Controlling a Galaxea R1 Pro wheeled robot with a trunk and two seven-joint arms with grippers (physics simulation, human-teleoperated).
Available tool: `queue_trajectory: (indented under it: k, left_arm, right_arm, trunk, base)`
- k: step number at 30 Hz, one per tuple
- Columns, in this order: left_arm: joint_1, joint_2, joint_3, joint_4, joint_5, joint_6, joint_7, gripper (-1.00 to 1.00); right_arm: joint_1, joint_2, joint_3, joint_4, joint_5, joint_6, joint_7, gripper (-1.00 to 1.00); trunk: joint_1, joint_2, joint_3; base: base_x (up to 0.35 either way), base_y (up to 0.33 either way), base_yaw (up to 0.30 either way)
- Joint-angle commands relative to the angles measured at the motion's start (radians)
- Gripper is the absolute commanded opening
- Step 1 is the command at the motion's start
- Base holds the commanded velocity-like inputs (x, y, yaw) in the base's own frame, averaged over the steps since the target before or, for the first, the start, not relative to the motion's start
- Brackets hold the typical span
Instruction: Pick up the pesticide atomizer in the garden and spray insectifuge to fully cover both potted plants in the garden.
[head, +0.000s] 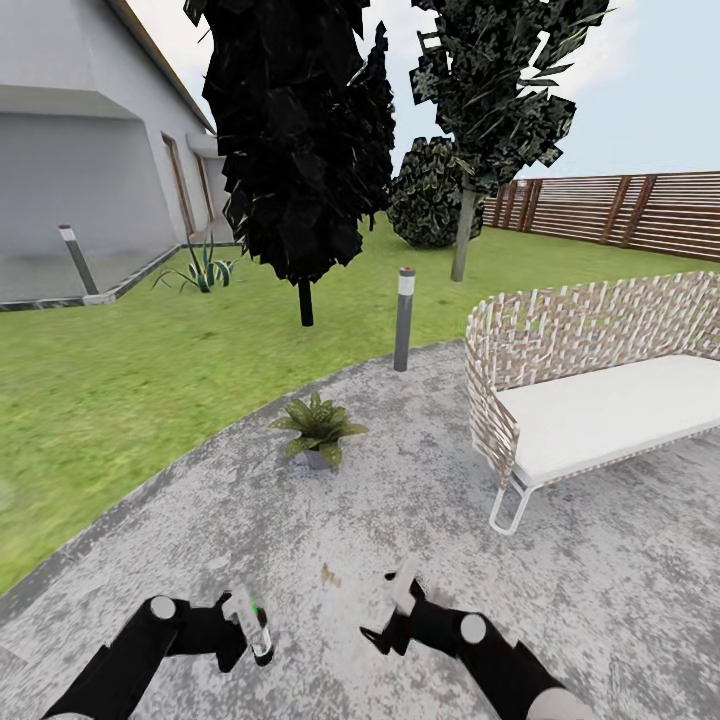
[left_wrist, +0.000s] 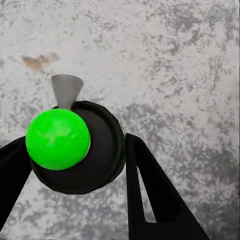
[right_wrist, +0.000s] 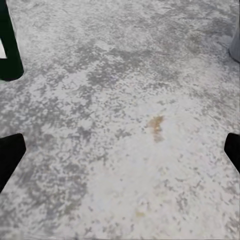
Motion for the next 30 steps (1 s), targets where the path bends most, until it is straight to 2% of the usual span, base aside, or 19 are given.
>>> queue_trajectory:
  k: [1,2,3,4,5,6,7,8,9,10,13,16,23,30]
  left_arm:
    - [-0.001,0.000,-0.001,-0.002,-0.058,0.007,-0.043,-1.00]
    - [-0.001,-0.002,-0.003,-0.001,-0.112,0.005,-0.068,-1.00]
    - [-0.001,-0.006,-0.005,-0.002,-0.188,0.005,-0.096,-1.00]
    - [-0.001,-0.004,-0.006,-0.002,-0.199,0.004,-0.111,-1.00]
    - [-0.001,-0.004,-0.006,-0.002,-0.203,0.004,-0.122,-1.00]
    - [-0.001,-0.010,-0.009,-0.002,-0.207,0.005,-0.140,-1.00]
    - [-0.001,-0.023,-0.076,-0.009,-0.238,0.017,-0.180,-1.00]
    - [-0.005,-0.032,-0.096,-0.012,-0.245,0.020,-0.184,-1.00]
    - [-0.022,-0.059,-0.114,-0.007,-0.257,0.026,-0.185,-1.00]
    - [-0.029,-0.080,-0.119,-0.009,-0.291,0.052,-0.186,-1.00]
    - [-0.032,-0.103,-0.121,-0.014,-0.337,0.089,-0.188,-1.00]
    - [-0.033,-0.123,-0.122,-0.016,-0.346,0.095,-0.188,-1.00]
    - [-0.037,-0.134,-0.122,-0.017,-0.344,0.081,-0.192,-1.00]
    - [-0.037,-0.170,-0.122,-0.015,-0.344,0.077,-0.184,-1.00]
  right_arm:
    - [-0.002,-0.001,-0.001,-0.002,0.012,-0.007,0.047,1.00]
    - [-0.002,-0.002,-0.001,-0.007,0.012,-0.008,0.082,-1.00]
    - [-0.004,-0.003,0.000,-0.038,0.013,-0.008,0.134,-1.00]
    - [-0.010,-0.002,0.002,-0.048,0.016,-0.008,0.188,-1.00]
    - [-0.020,-0.002,0.002,-0.051,0.032,-0.007,0.210,-1.00]
    - [-0.026,0.000,0.002,-0.053,0.090,-0.006,0.219,-1.00]
    - [-0.031,0.007,0.002,-0.056,0.197,-0.006,0.225,-1.00]
    - [-0.032,0.009,0.002,-0.057,0.207,-0.006,0.233,-1.00]
    - [-0.033,0.010,0.002,-0.059,0.217,-0.005,0.262,-1.00]
    - [-0.034,0.020,0.002,-0.058,0.220,-0.005,0.277,-1.00]
    - [-0.034,0.041,0.002,-0.057,0.223,-0.004,0.284,-1.00]
    - [-0.034,0.050,0.003,-0.057,0.223,-0.004,0.285,-1.00]
    - [-0.034,0.051,0.003,-0.057,0.223,-0.004,0.285,-1.00]
    - [-0.034,0.051,0.003,-0.057,0.223,-0.005,0.285,-1.00]
  trunk:
    - [0.000,0.000,-0.001]
    - [0.000,0.000,-0.001]
    - [0.000,0.000,-0.001]
    - [0.000,0.000,-0.001]
    - [0.000,0.000,-0.001]
    - [0.000,0.000,-0.001]
    - [0.000,0.000,-0.001]
    - [0.000,0.000,-0.001]
    - [0.000,0.000,-0.001]
    - [0.000,0.000,-0.001]
    - [0.000,0.000,-0.001]
    - [0.000,0.000,-0.001]
    - [0.000,0.000,-0.001]
    - [0.000,0.000,-0.001]
  base:
    - [0.000,0.000,0.000]
    - [0.000,0.000,0.000]
    - [0.000,0.000,0.000]
    - [0.000,0.000,0.000]
    - [0.000,0.000,0.000]
    - [0.000,0.000,0.000]
    - [0.000,0.000,0.000]
    - [0.000,0.000,0.000]
    - [0.000,0.000,0.000]
    - [0.000,0.000,0.000]
    - [0.000,0.000,0.000]
    - [0.000,0.000,0.000]
    - [0.000,0.000,0.000]
    - [0.000,0.000,0.000]
